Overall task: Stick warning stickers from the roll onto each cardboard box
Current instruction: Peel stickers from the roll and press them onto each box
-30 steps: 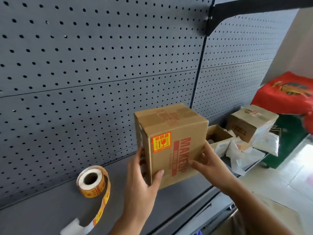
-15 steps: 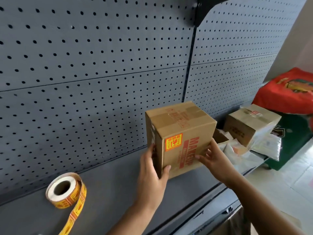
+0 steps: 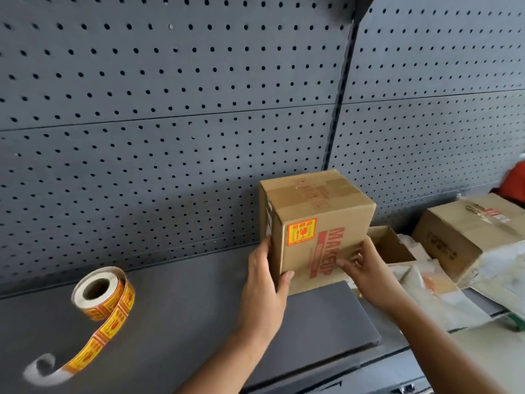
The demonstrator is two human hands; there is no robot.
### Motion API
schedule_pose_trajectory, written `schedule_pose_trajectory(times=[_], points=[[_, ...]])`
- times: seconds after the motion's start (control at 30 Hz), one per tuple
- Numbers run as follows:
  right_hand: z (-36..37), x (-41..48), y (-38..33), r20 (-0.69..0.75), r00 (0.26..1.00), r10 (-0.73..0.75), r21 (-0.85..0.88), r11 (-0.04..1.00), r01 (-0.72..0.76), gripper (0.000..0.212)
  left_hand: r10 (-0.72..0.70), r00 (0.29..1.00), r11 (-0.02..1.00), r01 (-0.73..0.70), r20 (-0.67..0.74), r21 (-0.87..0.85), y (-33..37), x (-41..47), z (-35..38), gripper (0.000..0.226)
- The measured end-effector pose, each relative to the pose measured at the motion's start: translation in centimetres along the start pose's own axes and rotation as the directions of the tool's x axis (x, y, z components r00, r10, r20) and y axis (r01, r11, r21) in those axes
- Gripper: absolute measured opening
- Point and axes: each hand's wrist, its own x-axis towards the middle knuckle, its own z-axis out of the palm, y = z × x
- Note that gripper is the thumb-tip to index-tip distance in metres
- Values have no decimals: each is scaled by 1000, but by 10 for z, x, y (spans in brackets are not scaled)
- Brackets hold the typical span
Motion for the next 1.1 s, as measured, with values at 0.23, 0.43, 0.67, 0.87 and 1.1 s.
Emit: schedule_pose_trajectory(times=[0.23,0.43,0.67,0.87,1.1], points=[[5,7,4,1,1000,2,7,1000,-2,43,-58,998,998,58,1,13,2,6,-1,77],[12,9,1,1,1000,19,12,1000,-19,38,-87,996,996,87,9,23,-2,9,-7,75],[13,9,-8,8,999,52,-26,998,-52,36,-112,994,994,112,6,17,-6,13,-6,74],[11,1,-21,7,995,104,-114,988,-103,43,-133,991,991,132,29,35,-2,10,-12,73],[-2,-32,-44,38,934,354,-725,653,-218,57,-143,978,933,80,155,352,25,-10,-72,55]])
